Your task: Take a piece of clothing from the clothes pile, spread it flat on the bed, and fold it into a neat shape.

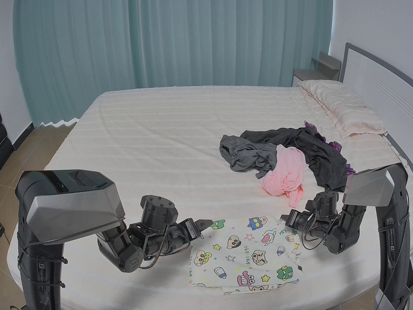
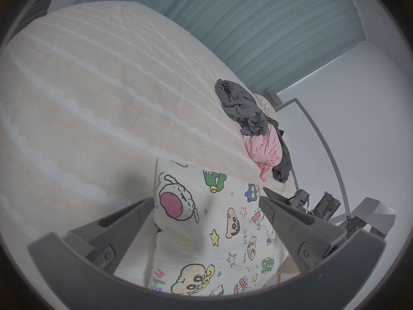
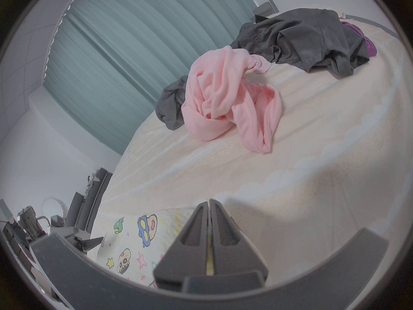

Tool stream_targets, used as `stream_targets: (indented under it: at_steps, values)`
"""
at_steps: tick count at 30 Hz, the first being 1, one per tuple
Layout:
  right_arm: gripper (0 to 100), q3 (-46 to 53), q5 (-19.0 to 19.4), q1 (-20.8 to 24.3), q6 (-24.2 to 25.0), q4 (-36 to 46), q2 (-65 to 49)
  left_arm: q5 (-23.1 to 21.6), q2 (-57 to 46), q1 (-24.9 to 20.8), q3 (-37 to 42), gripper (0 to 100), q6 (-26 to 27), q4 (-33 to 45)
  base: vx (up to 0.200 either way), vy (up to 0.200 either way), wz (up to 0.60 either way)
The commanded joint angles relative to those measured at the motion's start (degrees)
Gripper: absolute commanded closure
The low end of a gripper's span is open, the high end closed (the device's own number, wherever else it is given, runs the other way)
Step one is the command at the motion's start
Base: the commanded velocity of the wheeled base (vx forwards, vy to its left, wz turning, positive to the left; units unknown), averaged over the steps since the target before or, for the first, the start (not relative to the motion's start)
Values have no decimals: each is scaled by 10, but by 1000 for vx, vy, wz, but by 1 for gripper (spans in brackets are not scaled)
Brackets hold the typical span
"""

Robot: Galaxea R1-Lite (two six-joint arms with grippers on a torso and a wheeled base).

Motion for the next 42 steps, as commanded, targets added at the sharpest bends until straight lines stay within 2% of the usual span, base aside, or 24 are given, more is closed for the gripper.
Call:
stream_targets:
  at_steps: [1, 16, 21, 22, 30, 39, 40, 42]
  values:
    - [100, -15, -10, -12, 16, 0, 1, 1, 2, 0, 0, 0, 0, 0, 0, 0, 0]
    - [100, -21, -18, -20, 33, -2, 5, 1, 2, 0, 0, 0, 0, 0, 0, 0, 0]
    - [100, -6, -16, -20, 41, -29, 5, 1, 2, 0, 0, 0, 1, 0, 0, 0, 0]
    - [0, -5, -14, -20, 41, -29, 5, 1, 2, 0, 0, 0, 1, 0, 0, 0, 0]
    - [0, -3, -10, -18, 42, -33, 6, 1, 3, 0, 0, 0, 1, 0, 0, 0, 0]
    - [0, -10, 25, -8, 42, -27, 16, 2, 4, -1, 0, 0, 1, -9, 0, 0, 0]
    - [100, -11, 25, -8, 42, -27, 17, 2, 4, -1, 0, 0, 1, -9, 0, 0, 0]
    - [100, -11, 25, -8, 42, -27, 17, 2, 4, -1, 0, 0, 1, -9, 0, 0, 0]
